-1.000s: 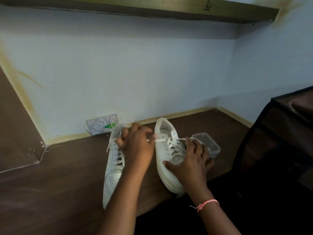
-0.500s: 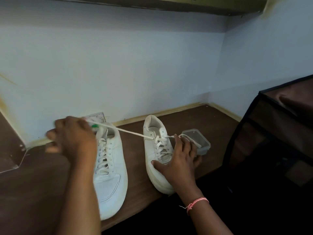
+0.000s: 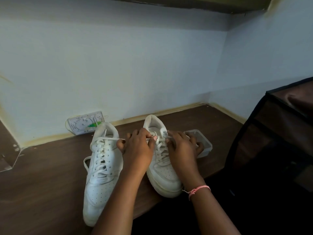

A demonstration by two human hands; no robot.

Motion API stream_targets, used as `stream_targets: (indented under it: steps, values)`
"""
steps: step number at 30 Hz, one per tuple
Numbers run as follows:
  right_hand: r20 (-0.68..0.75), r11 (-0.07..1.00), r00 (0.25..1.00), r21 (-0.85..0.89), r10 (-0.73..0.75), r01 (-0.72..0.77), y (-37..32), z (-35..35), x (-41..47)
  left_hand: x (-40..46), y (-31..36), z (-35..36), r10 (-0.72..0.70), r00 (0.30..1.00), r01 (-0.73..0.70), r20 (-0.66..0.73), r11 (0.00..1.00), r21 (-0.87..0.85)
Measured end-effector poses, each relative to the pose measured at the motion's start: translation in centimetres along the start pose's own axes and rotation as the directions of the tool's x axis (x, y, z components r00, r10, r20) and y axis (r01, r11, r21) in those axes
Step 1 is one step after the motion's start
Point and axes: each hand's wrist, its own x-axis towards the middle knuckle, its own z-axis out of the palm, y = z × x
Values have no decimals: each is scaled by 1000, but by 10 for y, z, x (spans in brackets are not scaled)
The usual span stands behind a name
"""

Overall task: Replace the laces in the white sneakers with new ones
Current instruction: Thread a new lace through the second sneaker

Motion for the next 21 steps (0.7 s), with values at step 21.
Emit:
stream_targets:
  steps: [21]
  values:
    - [-238, 959, 969, -256, 61, -123, 29, 4, 14, 5, 0, -8, -68, 998, 68, 9, 997, -33]
